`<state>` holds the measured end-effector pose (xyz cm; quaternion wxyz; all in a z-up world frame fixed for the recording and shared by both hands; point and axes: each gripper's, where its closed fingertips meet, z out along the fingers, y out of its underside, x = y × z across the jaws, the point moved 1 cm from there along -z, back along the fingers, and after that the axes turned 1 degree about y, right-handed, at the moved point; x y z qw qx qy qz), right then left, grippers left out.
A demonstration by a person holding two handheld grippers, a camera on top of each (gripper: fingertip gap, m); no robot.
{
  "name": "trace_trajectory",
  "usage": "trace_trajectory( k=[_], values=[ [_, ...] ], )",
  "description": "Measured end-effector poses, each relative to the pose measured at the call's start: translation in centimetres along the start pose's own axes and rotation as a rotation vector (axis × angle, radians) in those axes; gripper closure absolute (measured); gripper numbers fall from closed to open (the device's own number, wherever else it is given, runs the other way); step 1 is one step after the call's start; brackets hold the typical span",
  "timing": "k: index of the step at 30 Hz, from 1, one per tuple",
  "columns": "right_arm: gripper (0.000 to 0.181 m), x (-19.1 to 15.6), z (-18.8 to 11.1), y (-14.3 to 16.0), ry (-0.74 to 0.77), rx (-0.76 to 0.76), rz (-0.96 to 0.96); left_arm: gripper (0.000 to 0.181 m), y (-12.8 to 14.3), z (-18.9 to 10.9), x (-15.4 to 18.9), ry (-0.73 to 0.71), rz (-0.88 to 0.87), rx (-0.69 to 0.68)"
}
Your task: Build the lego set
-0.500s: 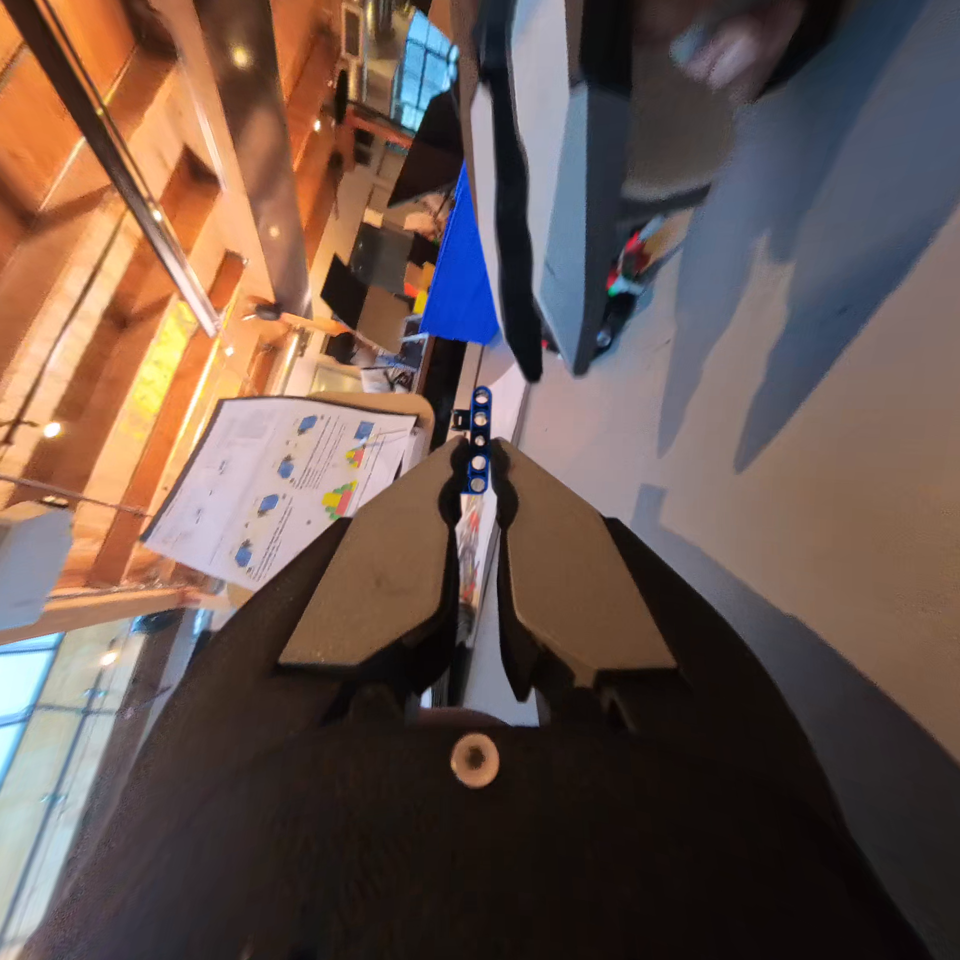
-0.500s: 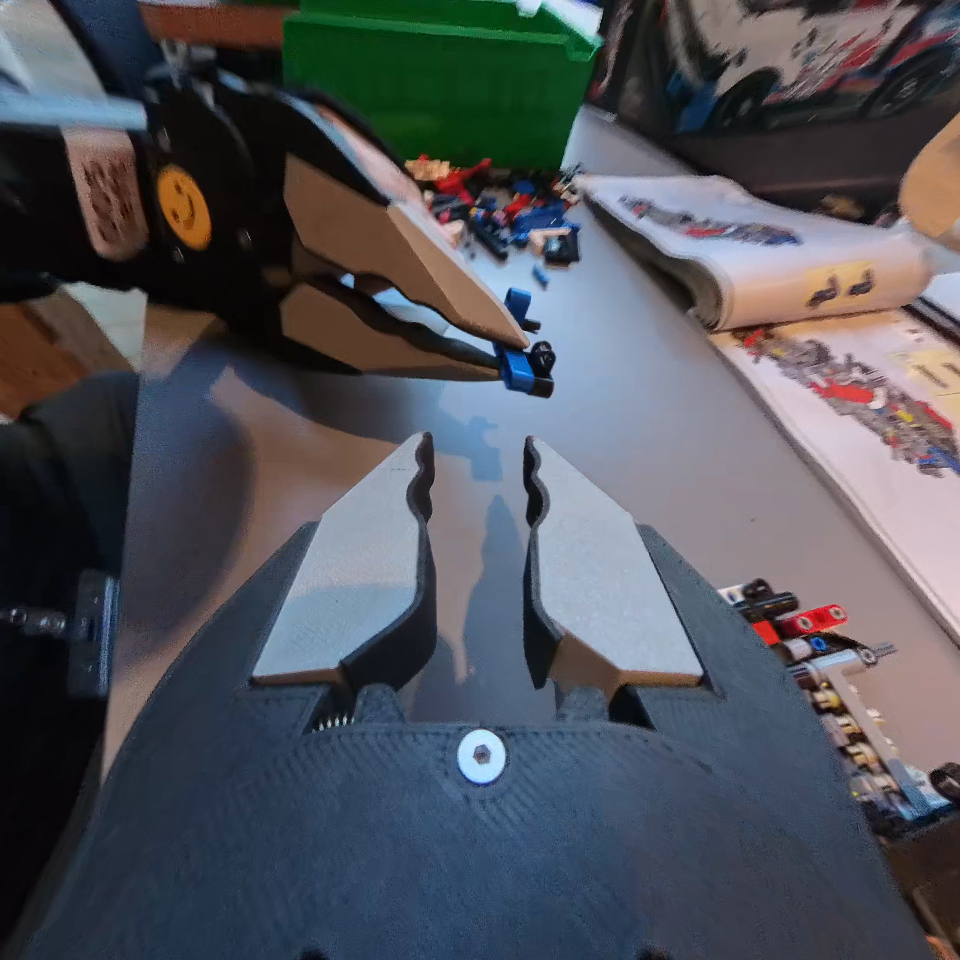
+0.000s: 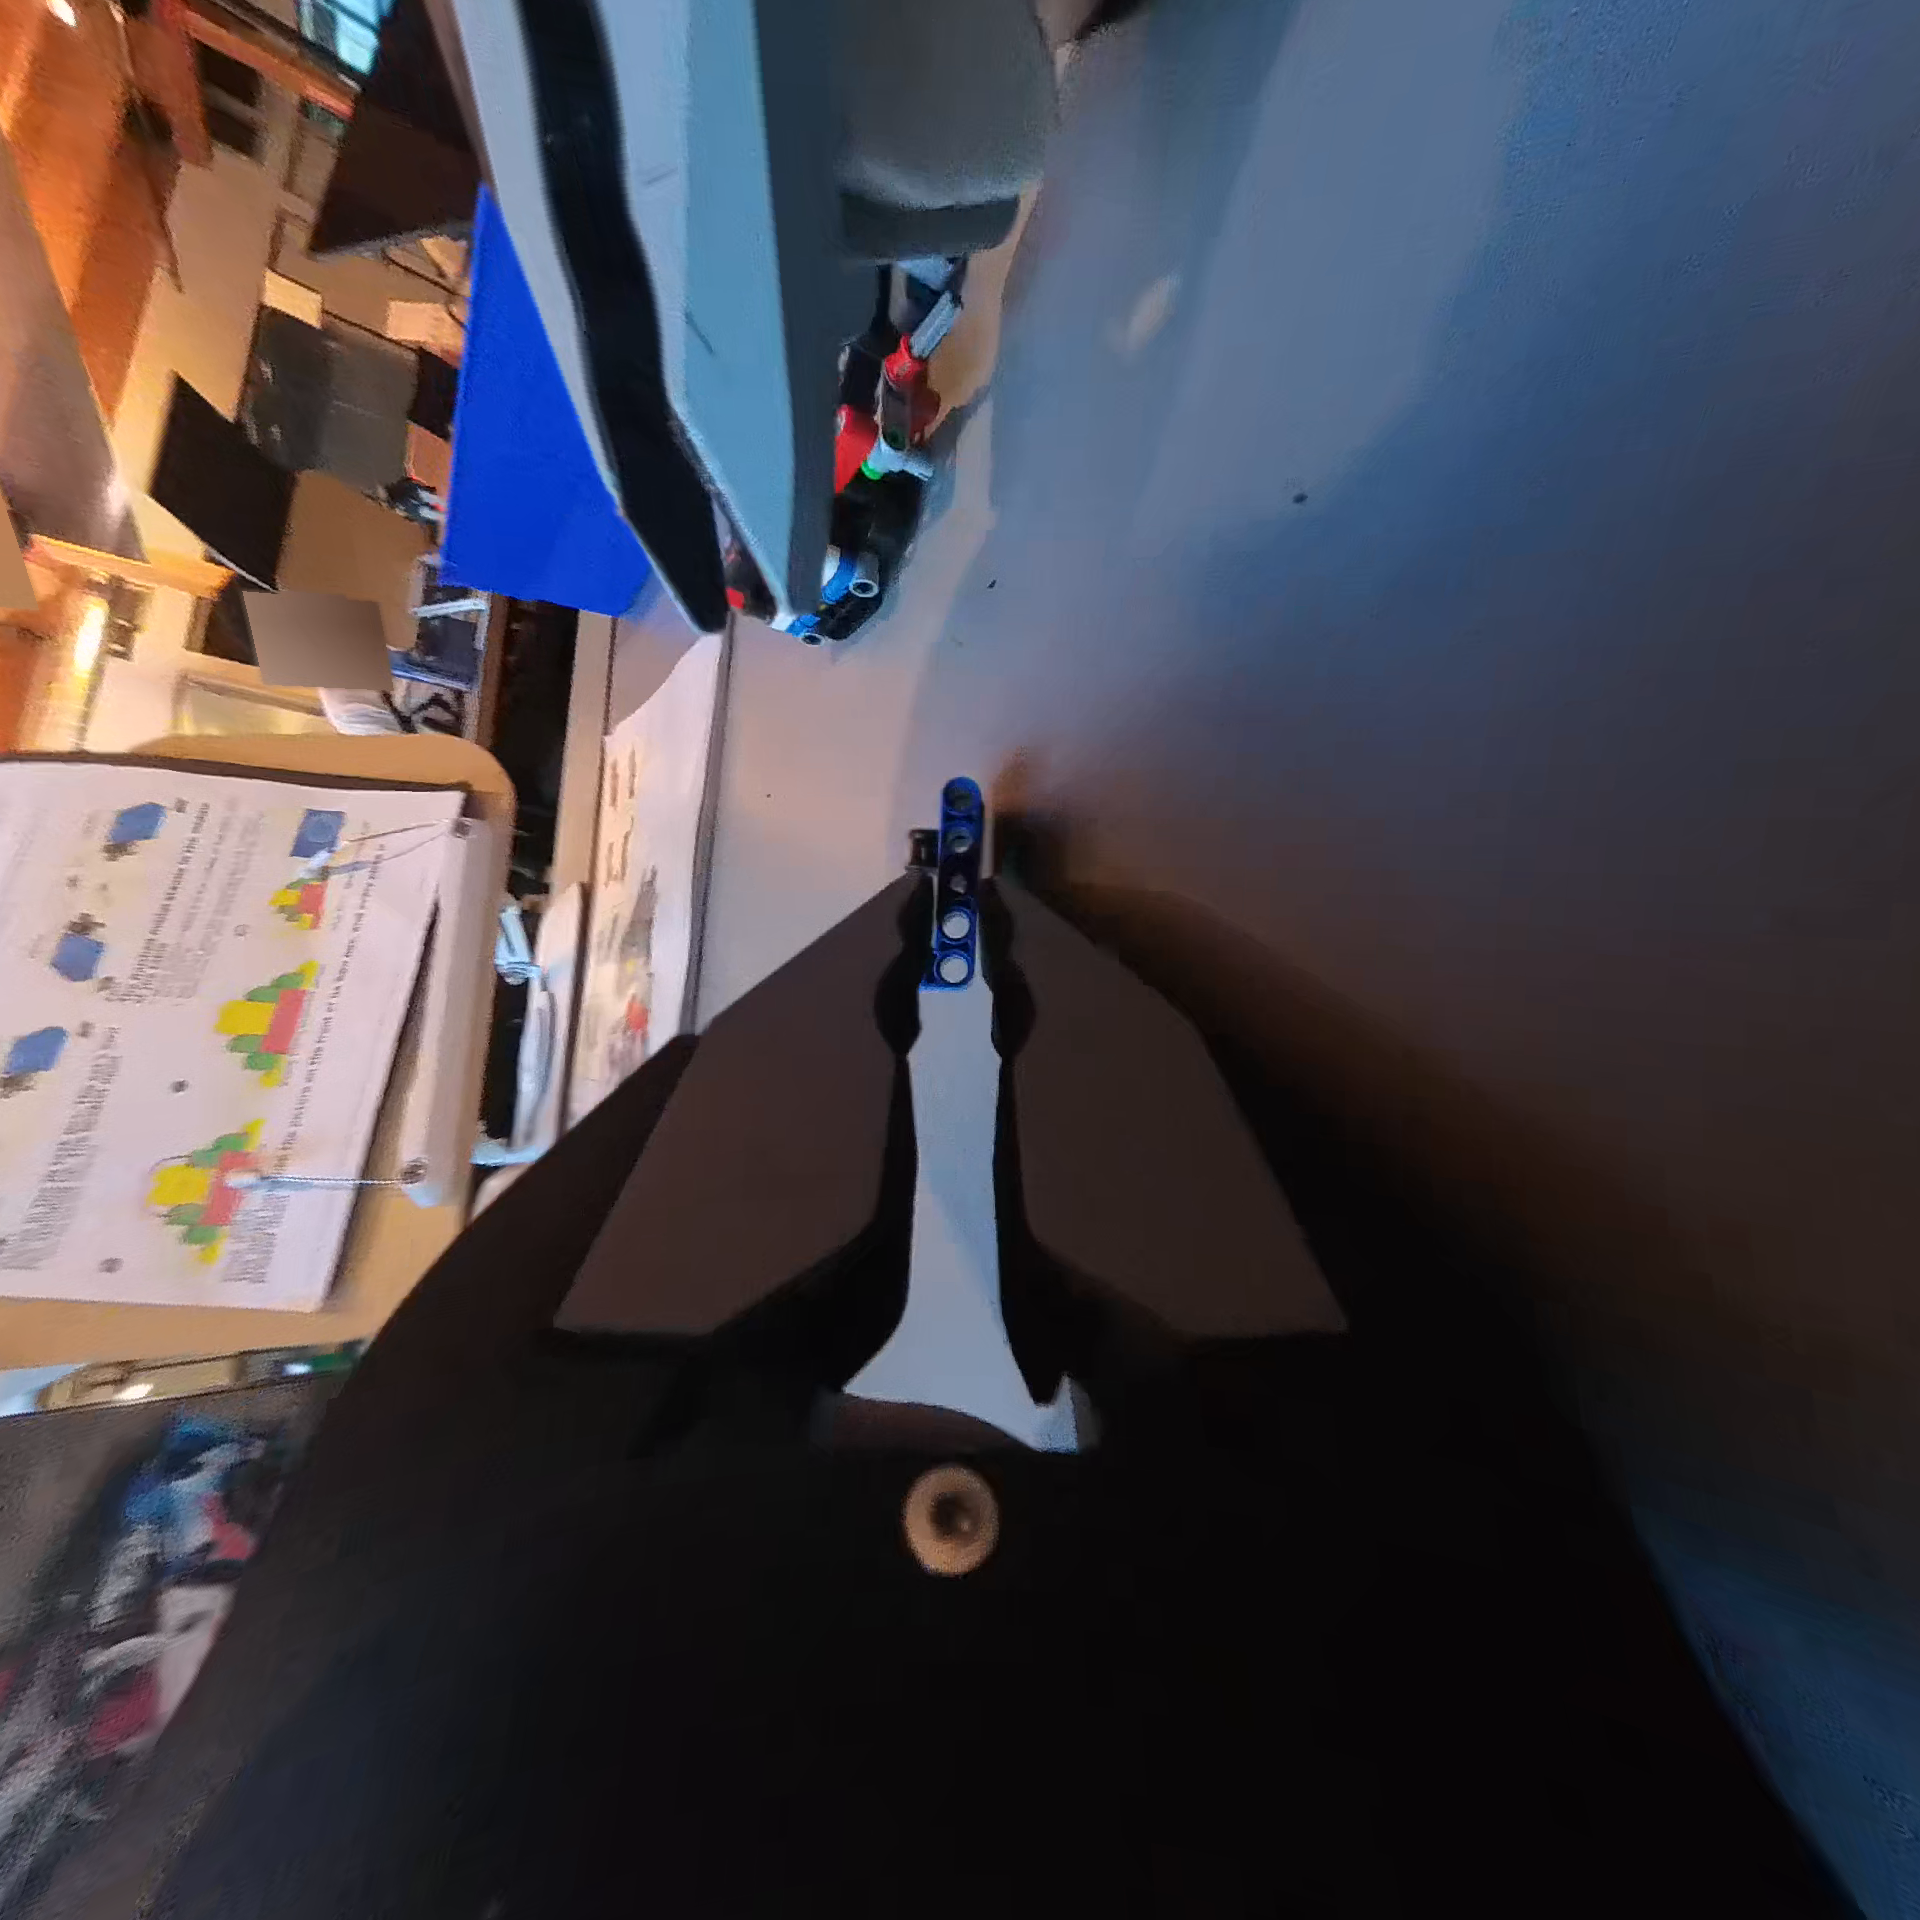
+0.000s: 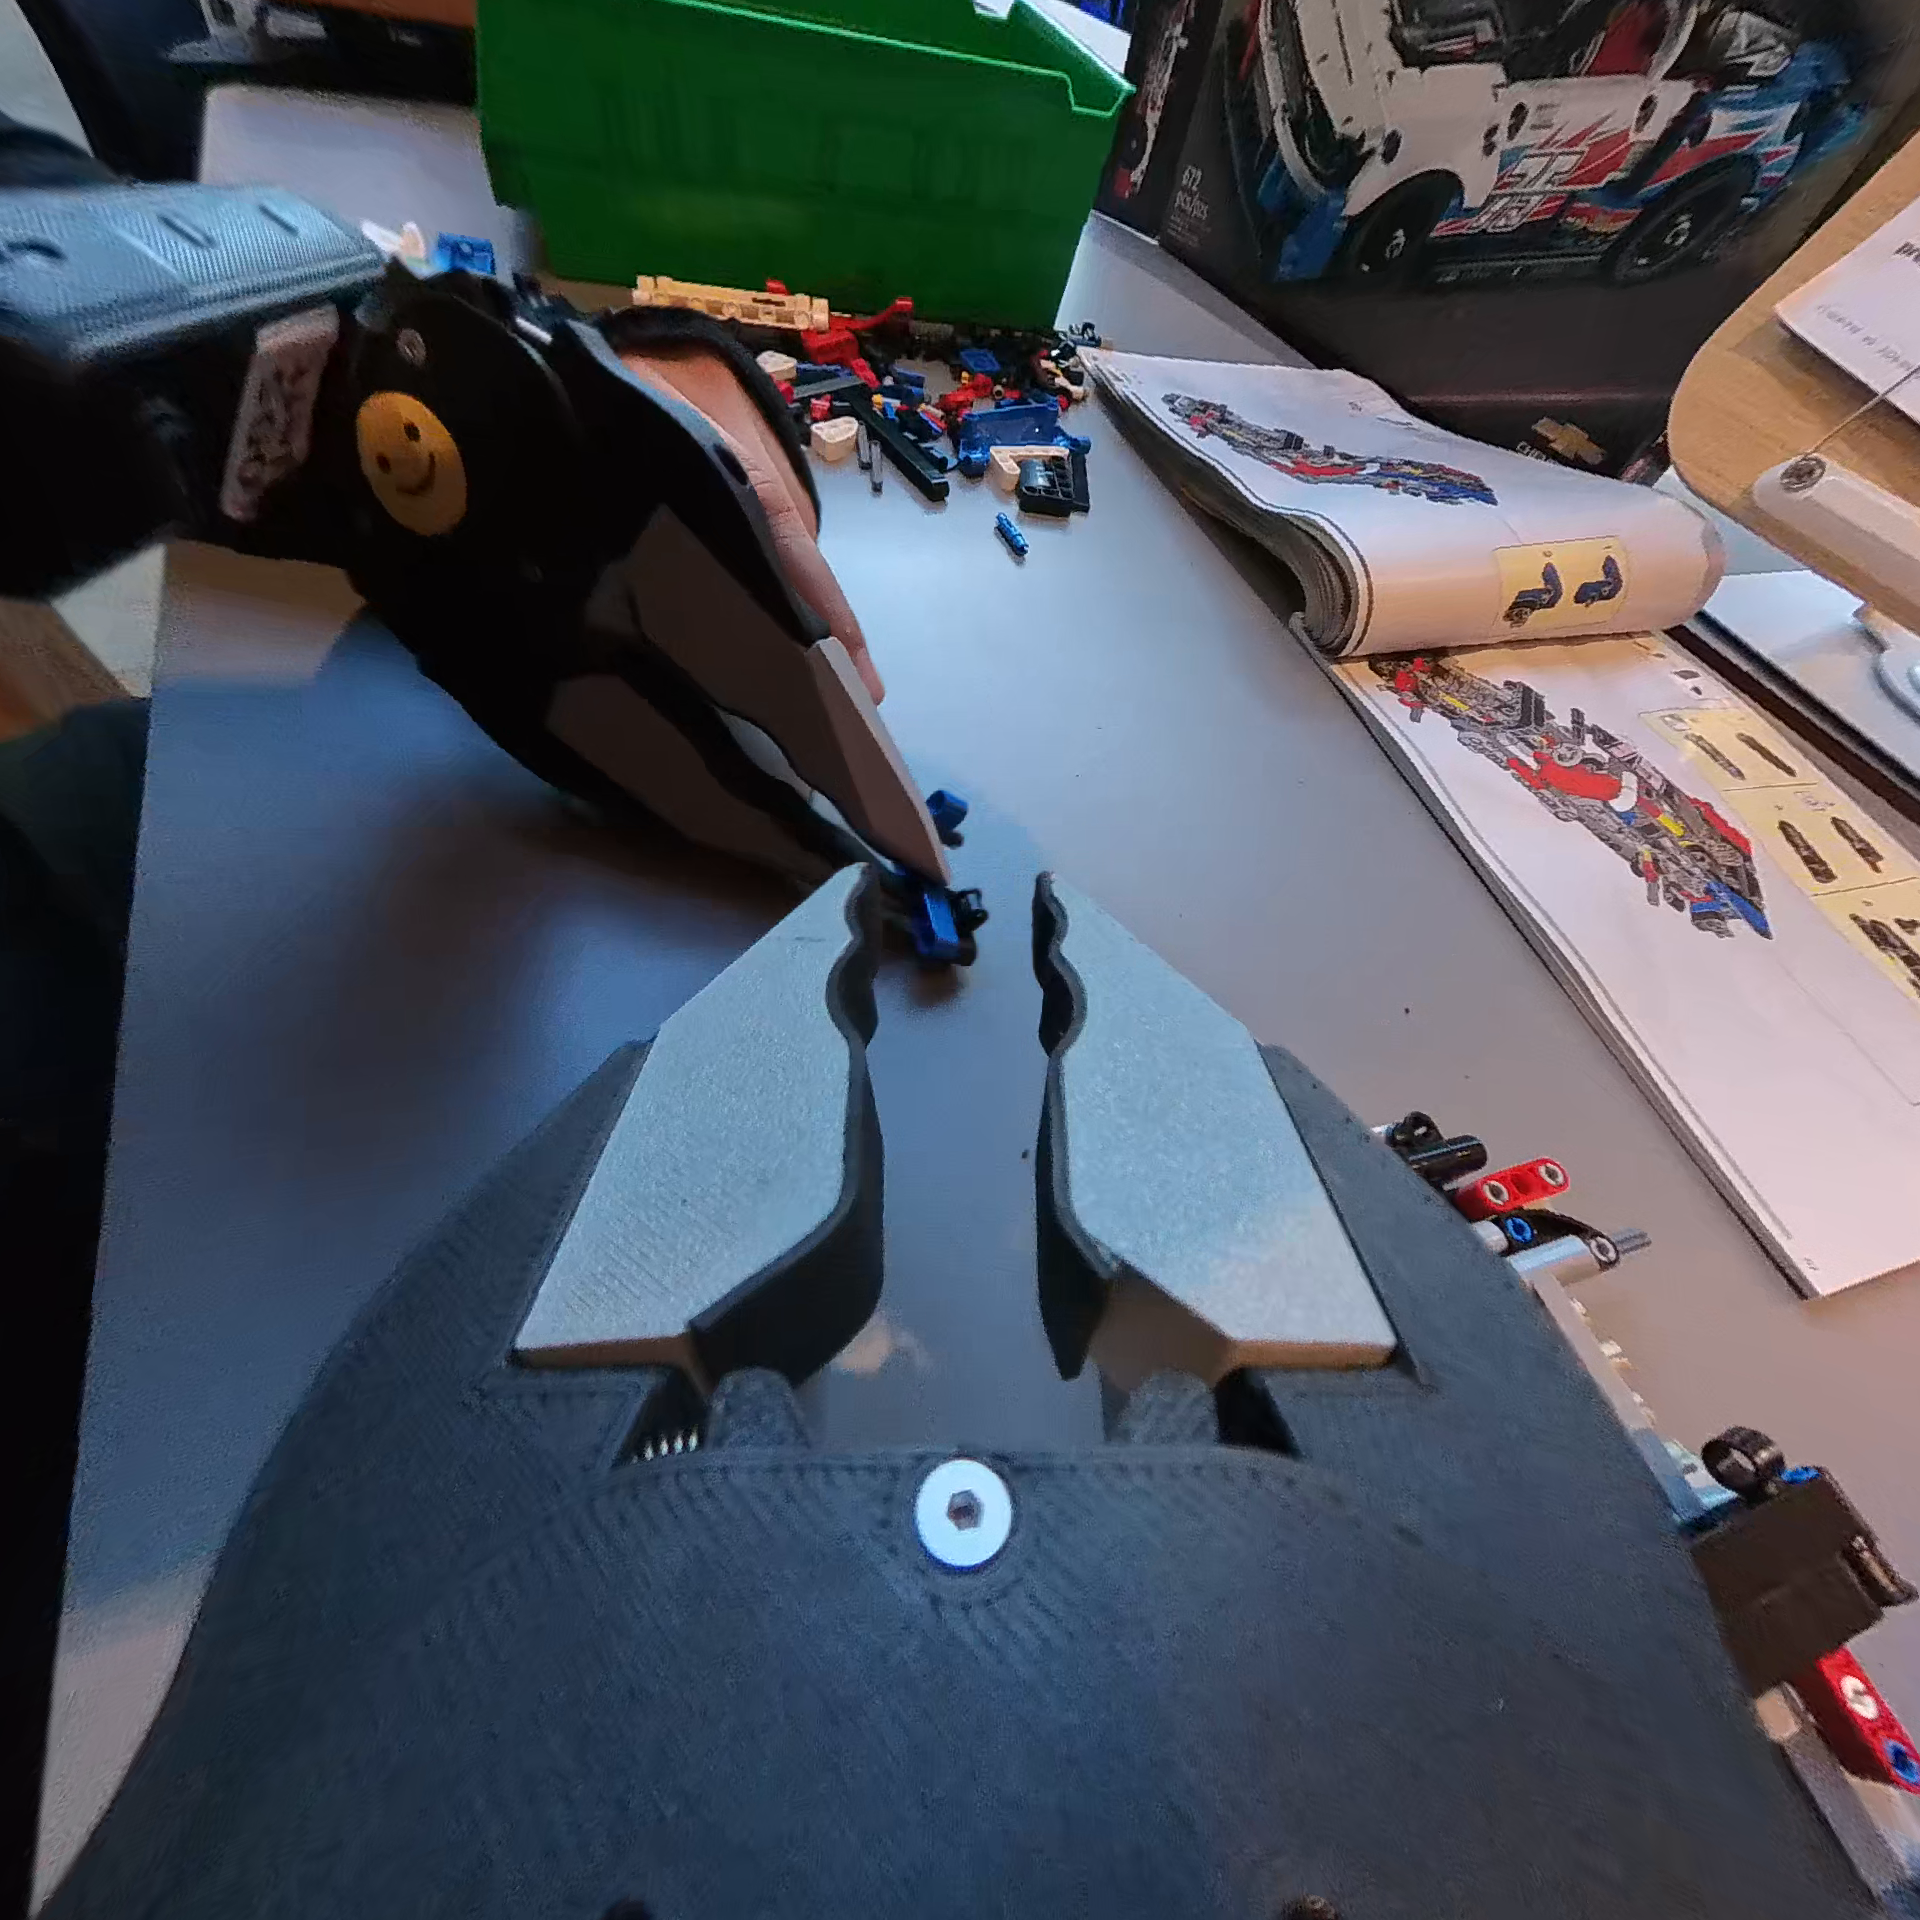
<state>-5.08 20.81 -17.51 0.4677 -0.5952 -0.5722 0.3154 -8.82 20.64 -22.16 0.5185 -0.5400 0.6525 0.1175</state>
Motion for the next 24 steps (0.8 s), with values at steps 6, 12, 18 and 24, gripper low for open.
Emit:
trace_trajectory(
  k=[6,12,18,24],
  values=[
    [0.157,1.8,-0.4,0.3,0.064,-0.004,0.071,0.129,-1.4,-1.6,-1.9,0.141,-0.373,0.166],
    [0.156,3.7,-1.6,-0.1,0.134,0.060,0.157,0.137,-1.6,-4.0,-7.2,0.019,-0.756,0.421],
    [0.161,4.5,-2.9,-1.2,0.171,0.148,0.172,0.147,1.7,-3.8,-9.1,-0.092,-0.856,0.336],
    [0.160,3.8,-2.5,-0.9,0.122,0.136,0.188,0.144,0.8,-3.6,-7.3,0.089,-0.892,0.345]
  ],
)
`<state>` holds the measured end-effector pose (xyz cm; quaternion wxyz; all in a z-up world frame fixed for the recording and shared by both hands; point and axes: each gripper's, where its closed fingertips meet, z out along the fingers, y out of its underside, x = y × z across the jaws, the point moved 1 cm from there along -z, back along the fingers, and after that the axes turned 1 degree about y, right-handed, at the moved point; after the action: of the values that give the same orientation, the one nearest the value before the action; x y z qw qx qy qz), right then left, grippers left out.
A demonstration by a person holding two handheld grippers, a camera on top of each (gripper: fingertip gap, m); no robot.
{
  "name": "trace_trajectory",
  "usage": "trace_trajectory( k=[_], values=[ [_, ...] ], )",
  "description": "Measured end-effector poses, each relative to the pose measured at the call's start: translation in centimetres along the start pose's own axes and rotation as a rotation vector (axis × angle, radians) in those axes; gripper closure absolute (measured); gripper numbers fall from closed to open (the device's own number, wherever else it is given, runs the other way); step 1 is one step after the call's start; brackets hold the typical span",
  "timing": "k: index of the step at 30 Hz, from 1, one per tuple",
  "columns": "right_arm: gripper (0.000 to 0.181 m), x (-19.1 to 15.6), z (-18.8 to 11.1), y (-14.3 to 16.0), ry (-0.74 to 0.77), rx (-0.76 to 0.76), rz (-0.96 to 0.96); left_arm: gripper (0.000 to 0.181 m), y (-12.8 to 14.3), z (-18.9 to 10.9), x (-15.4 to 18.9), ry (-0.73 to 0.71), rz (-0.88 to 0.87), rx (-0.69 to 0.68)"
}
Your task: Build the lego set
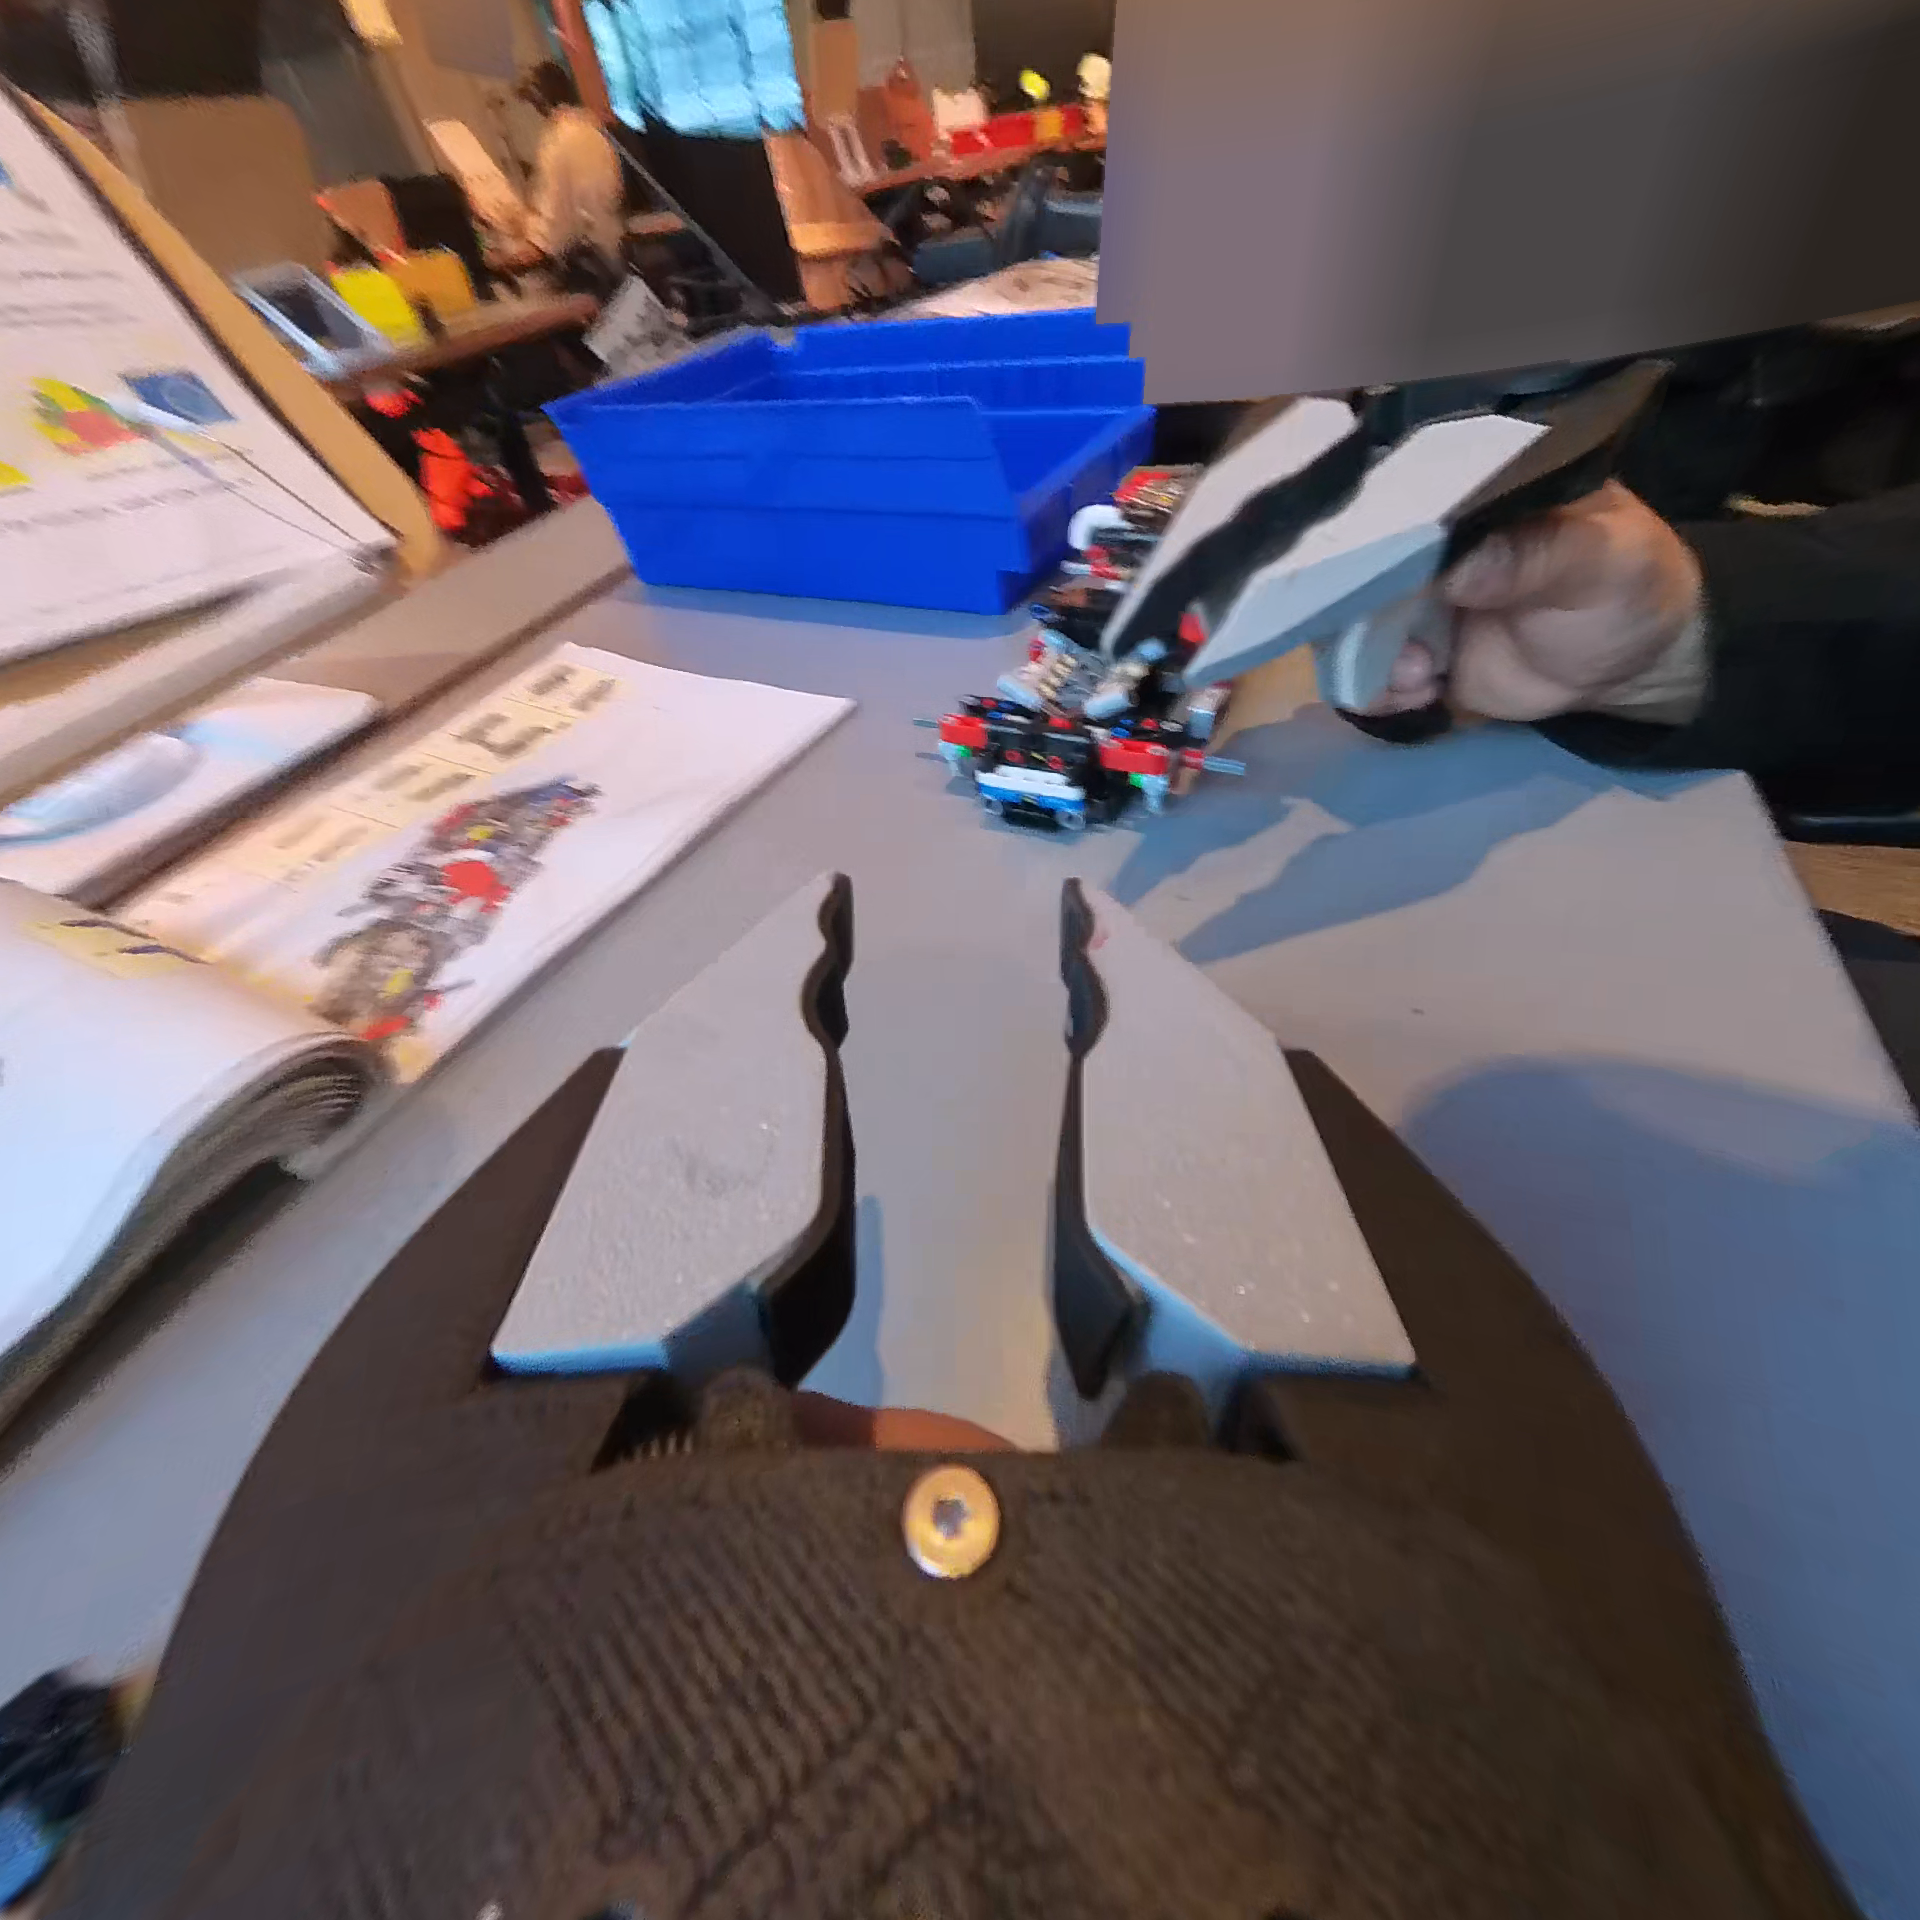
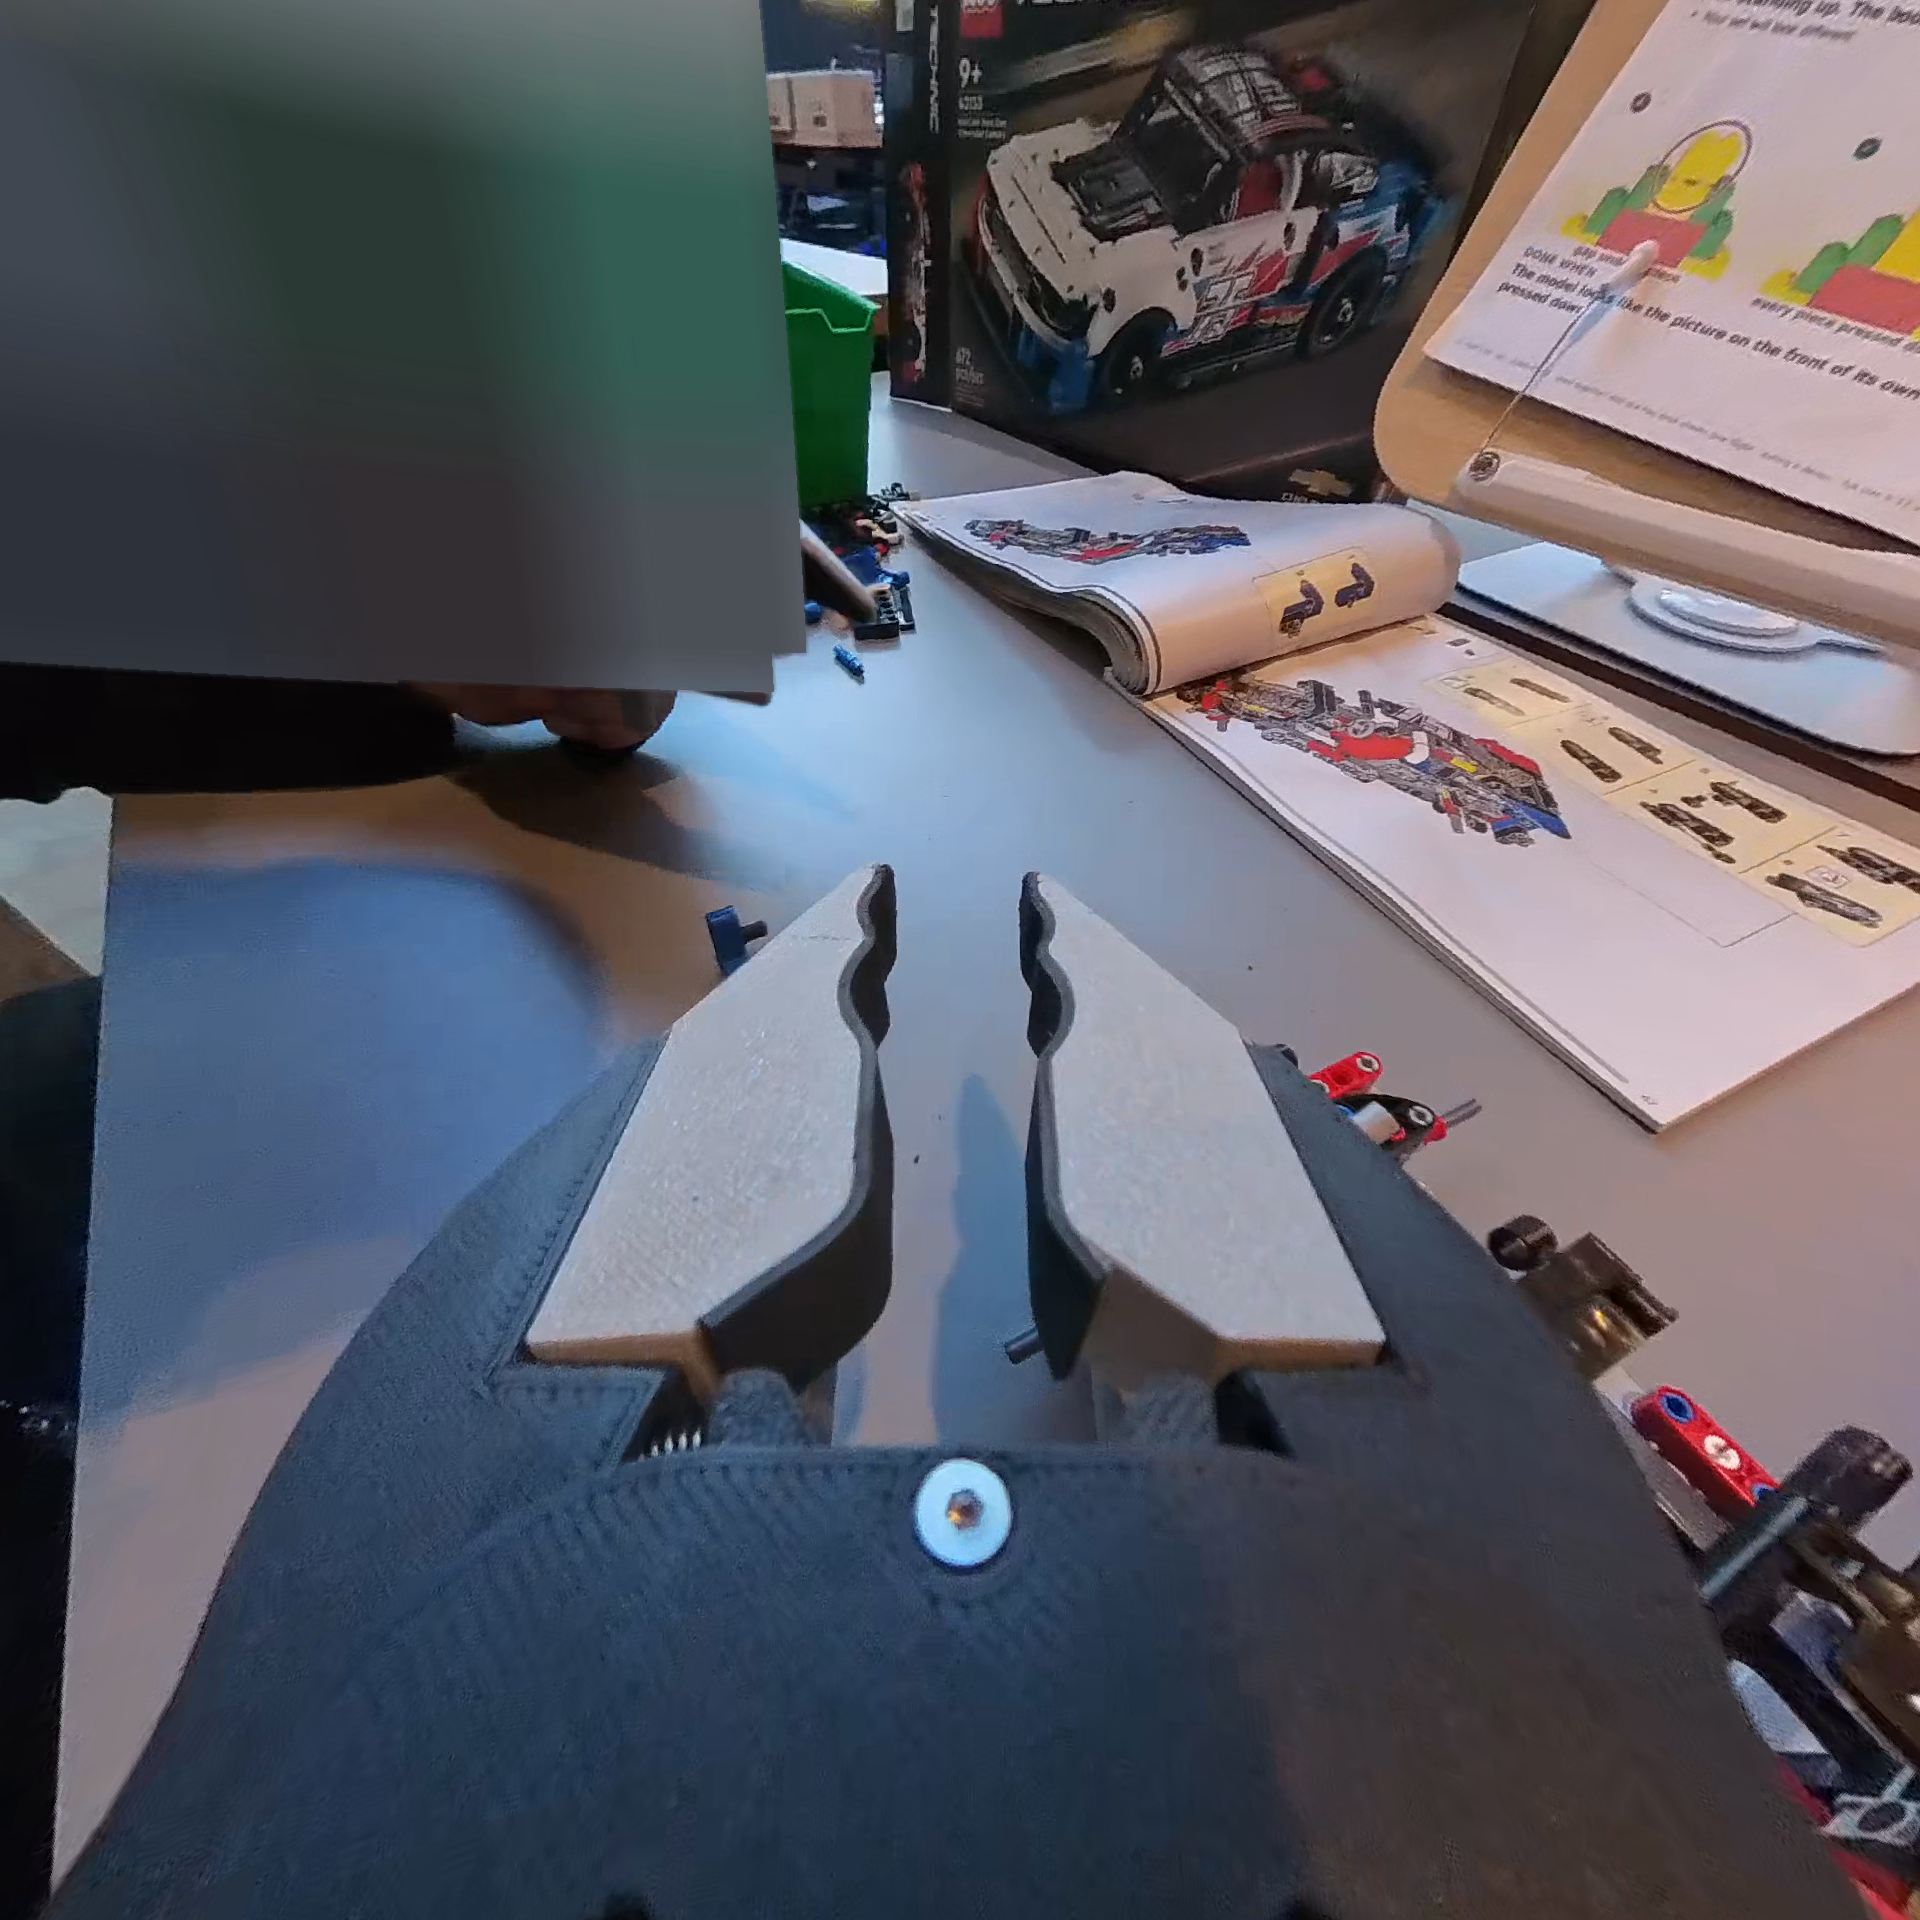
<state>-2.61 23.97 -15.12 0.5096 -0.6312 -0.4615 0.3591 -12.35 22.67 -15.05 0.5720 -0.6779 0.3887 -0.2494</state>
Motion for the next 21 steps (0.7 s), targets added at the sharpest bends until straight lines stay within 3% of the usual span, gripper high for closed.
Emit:
trace_trajectory(
  k=[3,14,21],
  values=[
    [0.161,-0.7,0.3,0.2,-0.019,-0.015,-0.031,0.137,0.7,0.3,1.0,0.082,-0.030,-0.055],
    [0.162,-2.1,0.4,-0.4,-0.082,0.016,-0.053,0.149,1.3,1.0,0.5,-0.065,0.157,-0.110],
    [0.163,-1.4,-0.6,-2.1,-0.057,0.116,-0.059,0.149,1.0,0.8,-0.7,-0.063,0.062,-0.081]
  ],
)
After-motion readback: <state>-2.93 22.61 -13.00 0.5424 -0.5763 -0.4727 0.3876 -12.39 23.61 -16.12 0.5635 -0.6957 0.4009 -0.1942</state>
